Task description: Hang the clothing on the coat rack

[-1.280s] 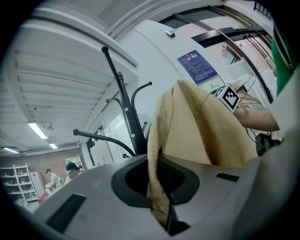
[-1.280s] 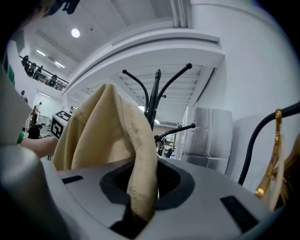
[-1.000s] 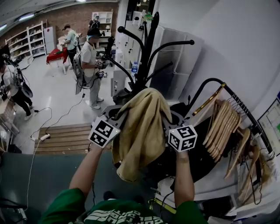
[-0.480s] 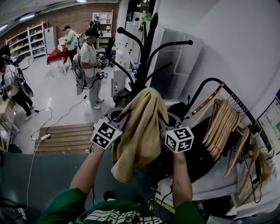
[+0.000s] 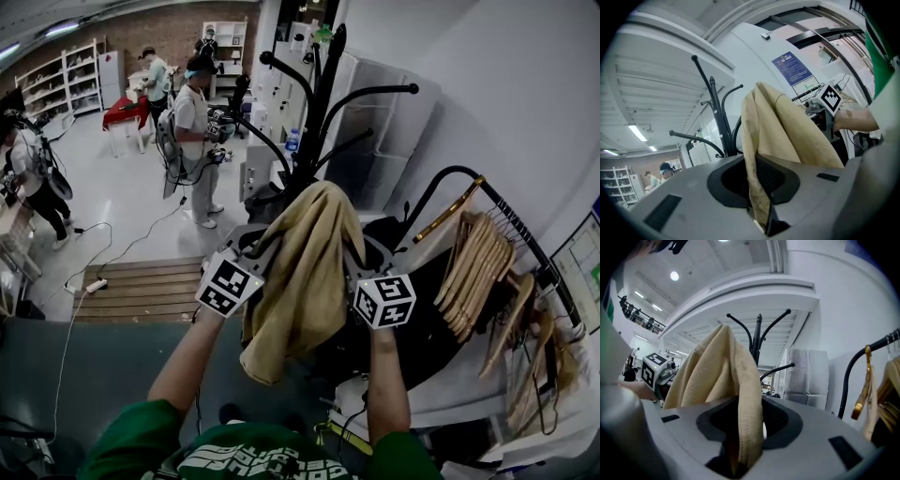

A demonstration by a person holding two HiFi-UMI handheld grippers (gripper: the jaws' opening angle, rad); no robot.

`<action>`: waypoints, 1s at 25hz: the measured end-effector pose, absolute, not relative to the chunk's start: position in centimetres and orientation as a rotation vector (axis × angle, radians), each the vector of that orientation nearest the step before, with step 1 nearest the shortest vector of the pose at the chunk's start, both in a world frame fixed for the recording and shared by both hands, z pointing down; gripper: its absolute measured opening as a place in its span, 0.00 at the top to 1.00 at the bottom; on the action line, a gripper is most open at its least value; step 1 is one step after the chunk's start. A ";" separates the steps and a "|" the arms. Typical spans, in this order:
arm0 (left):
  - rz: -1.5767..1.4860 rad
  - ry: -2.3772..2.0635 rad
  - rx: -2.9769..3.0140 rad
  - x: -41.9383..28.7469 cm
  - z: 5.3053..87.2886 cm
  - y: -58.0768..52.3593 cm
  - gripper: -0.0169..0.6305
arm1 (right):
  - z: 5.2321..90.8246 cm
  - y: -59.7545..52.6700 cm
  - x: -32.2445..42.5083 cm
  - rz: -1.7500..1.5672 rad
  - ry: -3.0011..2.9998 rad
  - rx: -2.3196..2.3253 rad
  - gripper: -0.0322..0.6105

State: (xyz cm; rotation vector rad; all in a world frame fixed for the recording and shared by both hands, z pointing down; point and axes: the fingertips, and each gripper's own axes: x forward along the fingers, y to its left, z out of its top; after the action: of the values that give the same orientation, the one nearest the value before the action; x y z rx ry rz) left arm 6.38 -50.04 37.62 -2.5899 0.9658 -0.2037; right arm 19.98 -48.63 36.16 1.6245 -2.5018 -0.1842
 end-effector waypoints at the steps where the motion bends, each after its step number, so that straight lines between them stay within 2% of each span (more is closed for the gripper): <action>1: -0.203 0.970 -2.588 6.4 37.6 -49.9 0.94 | 36.3 -48.5 20.2 -0.173 -2.504 1.634 0.75; 10: -0.175 1.018 -2.588 5.8 38.3 -48.7 0.88 | 38.0 -46.5 22.0 -0.107 -2.490 1.694 0.73; 25: -0.128 1.097 -2.625 3.4 40.1 -45.1 0.87 | 40.7 -42.5 22.9 0.019 -2.474 1.799 0.73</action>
State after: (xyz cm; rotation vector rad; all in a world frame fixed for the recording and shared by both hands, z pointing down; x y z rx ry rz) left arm 3.44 -45.15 40.15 -2.6250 1.0972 -0.1282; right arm 22.88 -42.55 40.72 1.7993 -2.4737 0.0193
